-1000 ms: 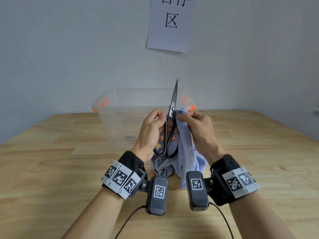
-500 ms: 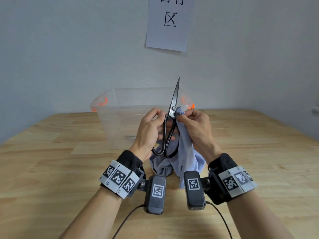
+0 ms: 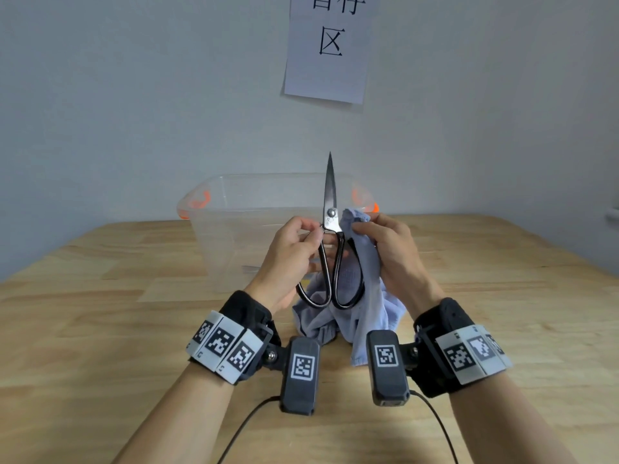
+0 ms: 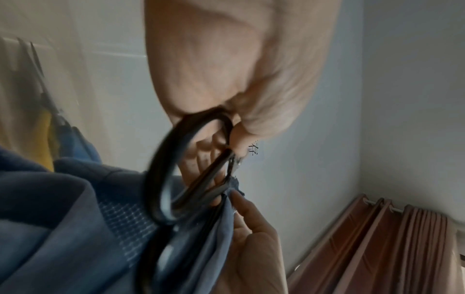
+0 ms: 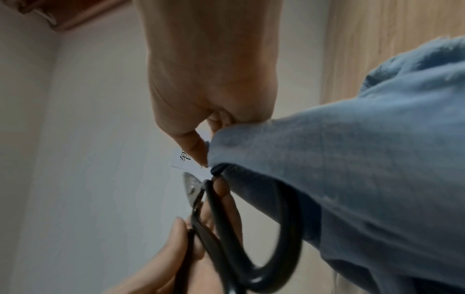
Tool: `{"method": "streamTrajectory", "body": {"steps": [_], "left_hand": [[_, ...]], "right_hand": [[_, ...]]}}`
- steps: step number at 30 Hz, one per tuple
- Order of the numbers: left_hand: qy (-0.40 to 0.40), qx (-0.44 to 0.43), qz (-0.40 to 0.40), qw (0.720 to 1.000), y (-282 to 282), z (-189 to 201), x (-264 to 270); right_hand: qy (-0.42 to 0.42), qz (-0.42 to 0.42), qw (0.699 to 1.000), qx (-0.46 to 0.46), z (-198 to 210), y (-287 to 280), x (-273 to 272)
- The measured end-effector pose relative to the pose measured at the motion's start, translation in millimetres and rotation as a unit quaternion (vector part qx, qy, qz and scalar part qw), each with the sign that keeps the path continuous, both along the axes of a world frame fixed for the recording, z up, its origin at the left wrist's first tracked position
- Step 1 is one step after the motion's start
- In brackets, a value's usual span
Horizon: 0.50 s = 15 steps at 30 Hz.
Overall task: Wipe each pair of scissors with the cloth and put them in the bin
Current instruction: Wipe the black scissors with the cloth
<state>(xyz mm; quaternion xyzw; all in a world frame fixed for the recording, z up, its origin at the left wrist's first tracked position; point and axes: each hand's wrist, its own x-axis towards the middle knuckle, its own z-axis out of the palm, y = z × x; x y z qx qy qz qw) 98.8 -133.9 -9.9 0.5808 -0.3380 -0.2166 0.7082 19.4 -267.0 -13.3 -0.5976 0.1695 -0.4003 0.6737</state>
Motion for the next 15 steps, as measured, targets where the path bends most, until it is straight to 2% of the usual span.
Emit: {"method": "streamTrajectory", "body": {"steps": [4, 9, 15], "left_hand": [[-0.019, 0.010, 0.023, 1.000, 0.2, -3.6, -3.0], [-0.057, 0.017, 0.035, 0.998, 2.2, -1.8, -6.3], [-0.061, 0.013, 0.039, 0.997, 4.4, -0.2, -8.9]], "right_hand": [[0.007, 0.029, 1.000, -0.010, 2.7, 2.1, -1.8], [0.000, 0.108, 0.994, 0.010, 5.7, 4.6, -9.6], [0.031, 0.084, 0.995, -0.040, 5.1, 2.6, -6.8]]}}
